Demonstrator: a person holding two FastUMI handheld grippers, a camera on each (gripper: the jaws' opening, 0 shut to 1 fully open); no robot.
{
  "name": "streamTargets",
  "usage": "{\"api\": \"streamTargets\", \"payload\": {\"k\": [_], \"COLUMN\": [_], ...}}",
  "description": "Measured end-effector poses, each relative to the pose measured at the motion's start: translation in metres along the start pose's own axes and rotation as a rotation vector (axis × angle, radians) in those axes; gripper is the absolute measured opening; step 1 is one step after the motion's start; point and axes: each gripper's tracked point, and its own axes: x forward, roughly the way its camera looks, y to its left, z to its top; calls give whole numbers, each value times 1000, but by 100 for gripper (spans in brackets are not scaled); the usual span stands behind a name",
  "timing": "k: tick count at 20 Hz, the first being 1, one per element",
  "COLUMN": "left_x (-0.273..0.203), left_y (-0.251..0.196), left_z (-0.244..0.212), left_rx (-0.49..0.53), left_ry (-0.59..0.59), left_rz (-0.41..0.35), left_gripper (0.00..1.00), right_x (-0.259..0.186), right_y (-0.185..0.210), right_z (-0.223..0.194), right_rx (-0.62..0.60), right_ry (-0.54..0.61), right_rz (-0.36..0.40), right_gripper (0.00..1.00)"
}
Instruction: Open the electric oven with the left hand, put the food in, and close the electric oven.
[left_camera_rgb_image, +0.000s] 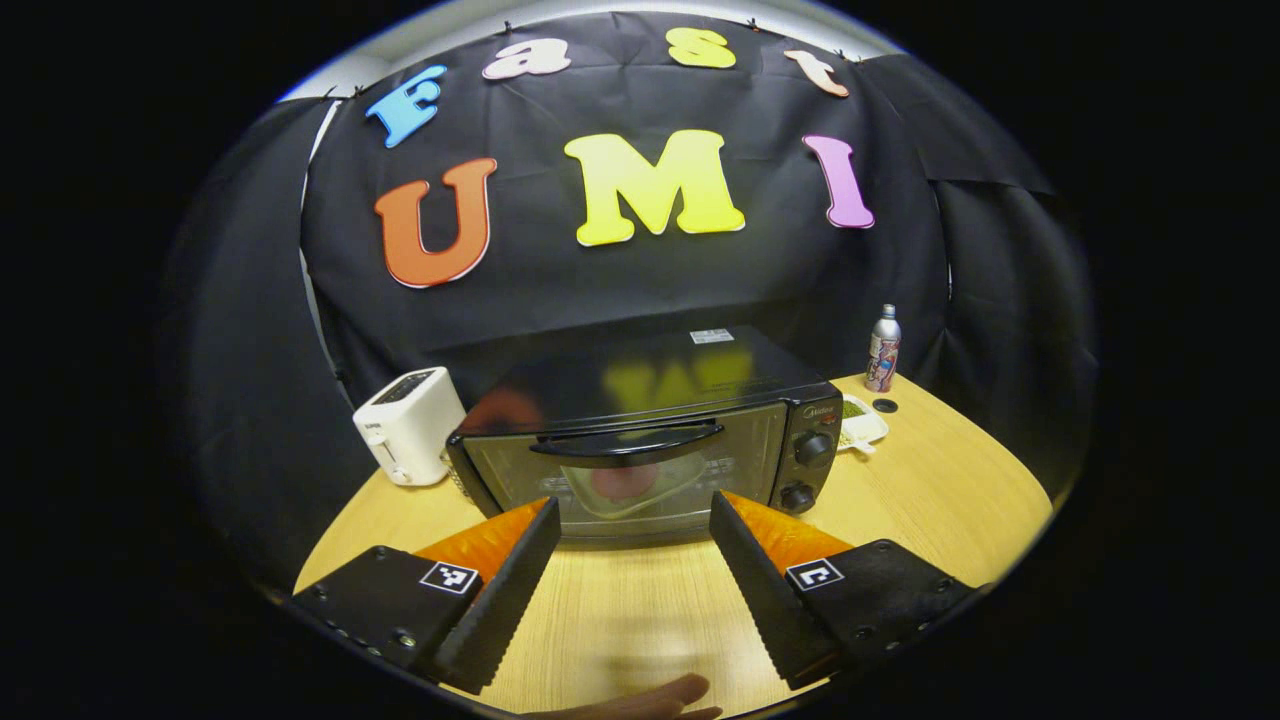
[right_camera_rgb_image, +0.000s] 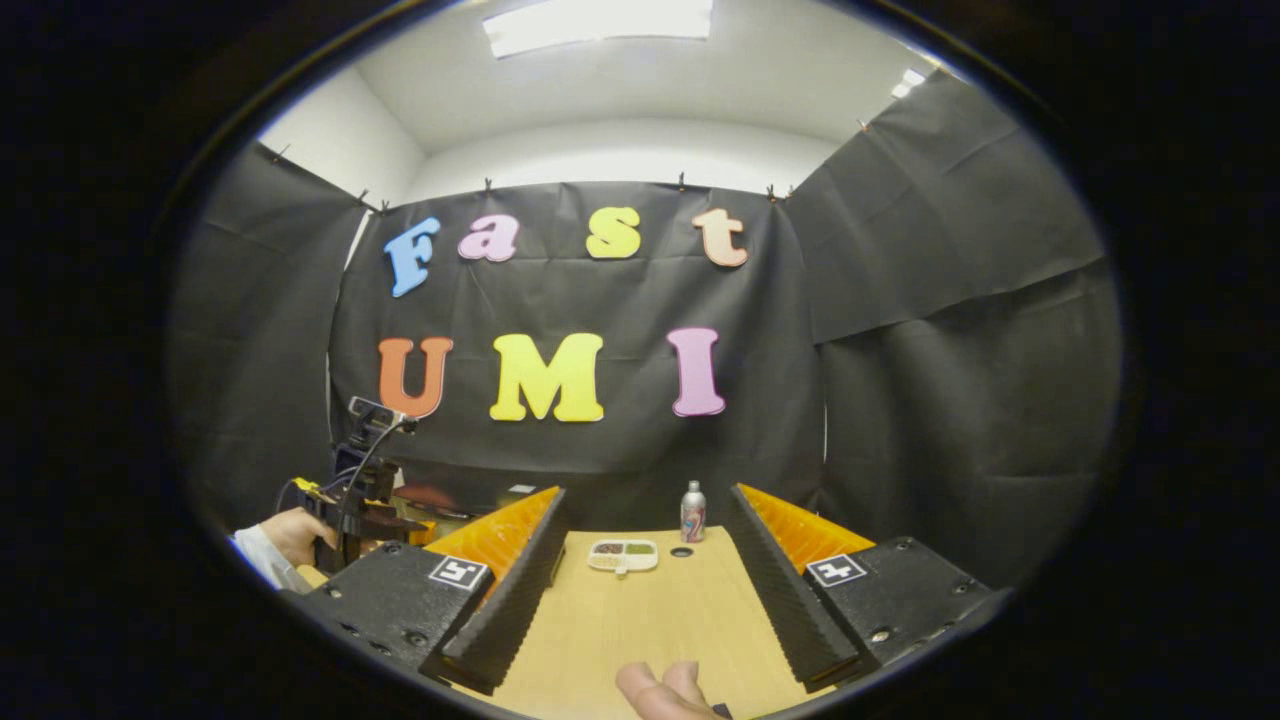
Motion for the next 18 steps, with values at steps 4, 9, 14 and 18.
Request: {"api": "streamTargets", "payload": {"k": [4, 9, 14, 18], "left_x": [-55, -137, -220, -270], "left_y": [-7, -4, -12, 1], "left_z": [23, 54, 68, 85], "left_rx": [-1, 15, -82, -103], "left_ry": [-89, -233, -326, -415], "left_rz": [1, 45, 29, 55], "left_gripper": [96, 95, 96, 96], "right_x": [-12, -31, -47, -62], "right_y": [1, -7, -10, -27], "right_z": [4, 6, 28, 46], "right_rx": [0, 5, 35, 41], "right_ry": [-3, 7, -15, -87], "right_rz": [-12, -49, -53, -100], "right_gripper": [96, 96, 96, 96]}}
